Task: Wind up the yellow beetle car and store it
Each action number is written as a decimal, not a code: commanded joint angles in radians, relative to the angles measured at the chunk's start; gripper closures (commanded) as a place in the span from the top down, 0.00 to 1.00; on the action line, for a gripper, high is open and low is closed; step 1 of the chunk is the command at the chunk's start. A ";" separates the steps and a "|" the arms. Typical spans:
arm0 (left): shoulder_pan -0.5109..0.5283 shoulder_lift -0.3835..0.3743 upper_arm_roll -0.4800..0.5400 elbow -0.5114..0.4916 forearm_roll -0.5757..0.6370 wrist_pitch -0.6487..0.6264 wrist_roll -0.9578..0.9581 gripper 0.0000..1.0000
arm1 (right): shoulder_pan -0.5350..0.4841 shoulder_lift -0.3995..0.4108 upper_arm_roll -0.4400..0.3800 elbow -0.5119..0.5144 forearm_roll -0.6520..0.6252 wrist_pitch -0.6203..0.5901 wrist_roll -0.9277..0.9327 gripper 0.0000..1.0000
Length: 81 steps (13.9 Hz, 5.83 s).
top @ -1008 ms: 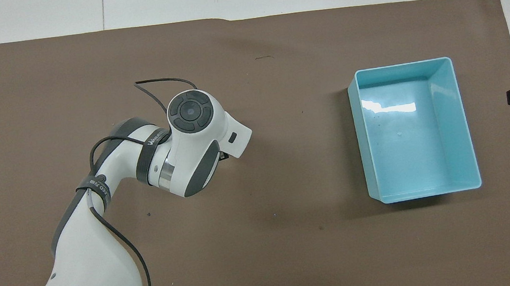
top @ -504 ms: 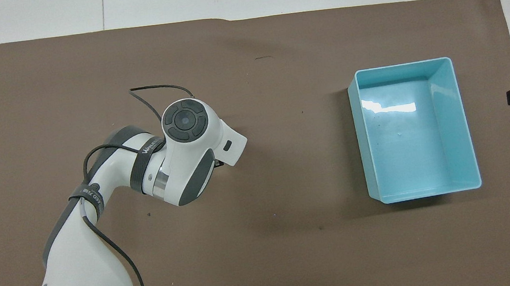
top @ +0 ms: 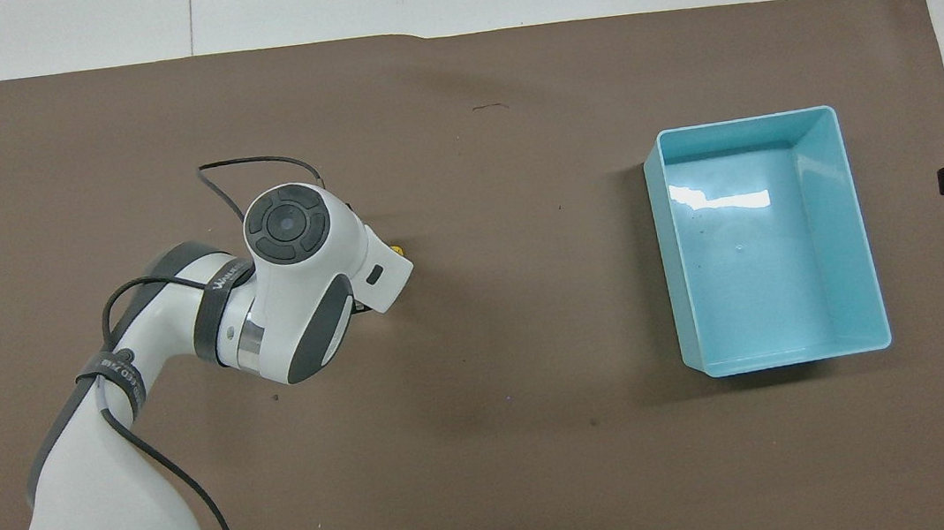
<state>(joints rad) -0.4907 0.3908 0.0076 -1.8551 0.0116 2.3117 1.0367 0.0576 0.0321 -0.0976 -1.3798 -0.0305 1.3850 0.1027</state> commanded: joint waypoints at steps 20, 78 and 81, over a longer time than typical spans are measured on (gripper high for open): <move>0.104 0.019 0.002 -0.035 0.016 0.066 0.238 1.00 | -0.012 -0.006 0.006 0.001 0.001 -0.018 -0.023 1.00; 0.328 -0.451 0.118 0.316 -0.013 -0.869 -0.969 1.00 | 0.251 -0.114 0.033 -0.380 0.003 0.322 -1.221 1.00; 0.331 -0.385 0.115 0.416 -0.019 -0.952 -0.968 1.00 | 0.284 0.004 0.033 -0.390 0.033 0.408 -1.235 1.00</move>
<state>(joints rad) -0.1605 -0.0546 0.1246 -1.5366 -0.0153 1.4348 0.0540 0.3362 -0.0400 -0.0589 -1.7660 -0.0195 1.7391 -1.0904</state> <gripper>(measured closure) 0.000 0.000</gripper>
